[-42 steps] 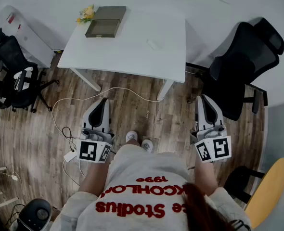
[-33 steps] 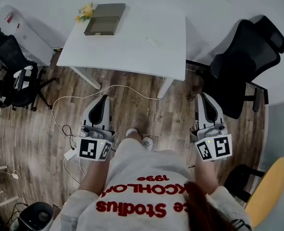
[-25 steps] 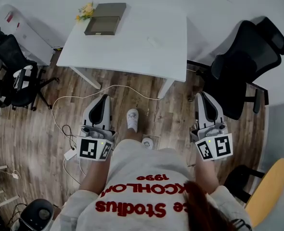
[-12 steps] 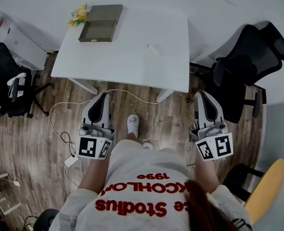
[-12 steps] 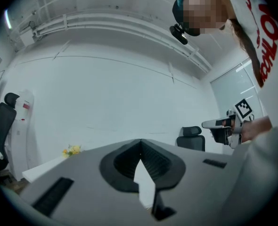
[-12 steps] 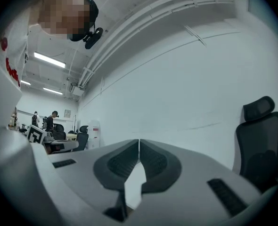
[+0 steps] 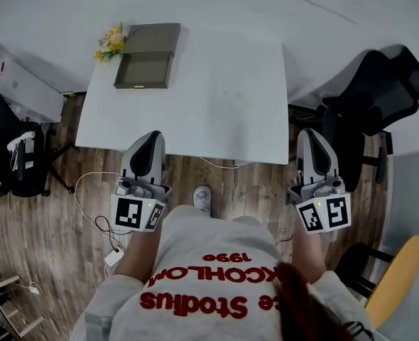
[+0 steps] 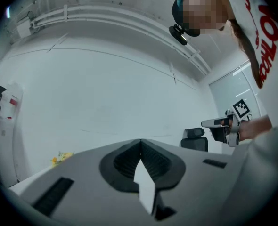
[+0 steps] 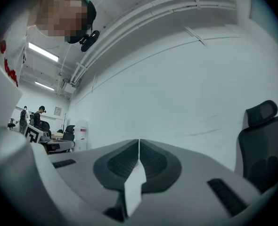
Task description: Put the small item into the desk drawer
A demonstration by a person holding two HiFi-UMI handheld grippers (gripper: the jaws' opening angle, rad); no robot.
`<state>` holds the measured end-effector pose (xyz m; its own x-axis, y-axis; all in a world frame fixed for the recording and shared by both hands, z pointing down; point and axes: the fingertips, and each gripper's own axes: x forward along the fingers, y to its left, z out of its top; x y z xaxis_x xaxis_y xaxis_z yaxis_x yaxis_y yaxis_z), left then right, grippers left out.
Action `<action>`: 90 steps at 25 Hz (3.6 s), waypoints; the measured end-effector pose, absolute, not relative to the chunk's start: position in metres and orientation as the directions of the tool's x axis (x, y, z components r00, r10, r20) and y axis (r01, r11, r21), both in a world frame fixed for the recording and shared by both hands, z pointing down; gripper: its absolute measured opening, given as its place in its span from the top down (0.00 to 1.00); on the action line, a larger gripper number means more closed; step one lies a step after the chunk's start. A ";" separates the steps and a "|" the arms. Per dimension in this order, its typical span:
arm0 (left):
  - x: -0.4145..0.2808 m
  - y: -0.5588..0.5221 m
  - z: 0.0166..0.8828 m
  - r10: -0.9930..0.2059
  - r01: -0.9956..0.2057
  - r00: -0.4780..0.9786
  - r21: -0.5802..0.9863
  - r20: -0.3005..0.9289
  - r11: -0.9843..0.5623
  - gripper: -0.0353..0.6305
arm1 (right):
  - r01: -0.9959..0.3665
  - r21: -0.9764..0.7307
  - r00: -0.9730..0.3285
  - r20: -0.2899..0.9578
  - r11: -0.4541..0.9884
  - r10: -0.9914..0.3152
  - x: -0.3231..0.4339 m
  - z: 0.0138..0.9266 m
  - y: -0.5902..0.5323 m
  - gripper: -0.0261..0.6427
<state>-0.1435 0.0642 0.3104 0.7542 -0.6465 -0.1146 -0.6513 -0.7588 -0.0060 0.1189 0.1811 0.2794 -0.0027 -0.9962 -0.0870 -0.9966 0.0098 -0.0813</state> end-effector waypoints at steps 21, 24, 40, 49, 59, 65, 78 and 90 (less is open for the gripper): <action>-0.129 -0.026 0.332 -0.638 -0.637 0.768 0.037 -0.060 -0.770 0.94 | -0.990 -0.104 0.097 -0.046 -0.092 -0.994 0.148 0.292 0.107 0.95; -0.119 -0.036 0.328 -0.645 -0.645 0.761 0.029 -0.067 -0.764 0.94 | -0.992 -0.104 0.078 -0.057 -0.072 -0.995 0.156 0.290 0.090 0.95; -0.047 -0.091 0.310 -0.690 -0.695 0.717 -0.020 -0.098 -0.719 0.94 | -0.991 -0.130 -0.011 -0.120 0.027 -0.993 0.231 0.276 0.012 0.95; -0.031 -0.099 0.314 -0.724 -0.727 0.685 -0.019 -0.074 -0.686 0.94 | -0.984 -0.144 -0.090 -0.128 0.109 -0.988 0.242 0.277 -0.019 0.95; -0.021 -0.116 0.309 -0.679 -0.682 0.730 -0.017 -0.077 -0.732 0.94 | -0.986 -0.142 -0.065 -0.117 0.081 -0.991 0.234 0.274 -0.025 0.95; -0.022 -0.128 0.306 -0.641 -0.645 0.762 -0.014 -0.088 -0.764 0.94 | -0.991 -0.130 -0.026 -0.111 0.040 -0.993 0.226 0.268 -0.025 0.95; -0.013 -0.148 0.353 -0.600 -0.598 0.800 0.057 -0.026 -0.799 0.94 | -0.984 -0.172 -0.055 0.060 0.044 -0.997 0.202 0.332 -0.056 0.95; -0.010 -0.148 0.423 -0.577 -0.586 0.810 0.119 0.102 -0.802 0.94 | -0.969 -0.237 -0.161 0.365 0.076 -0.917 0.163 0.486 -0.063 0.94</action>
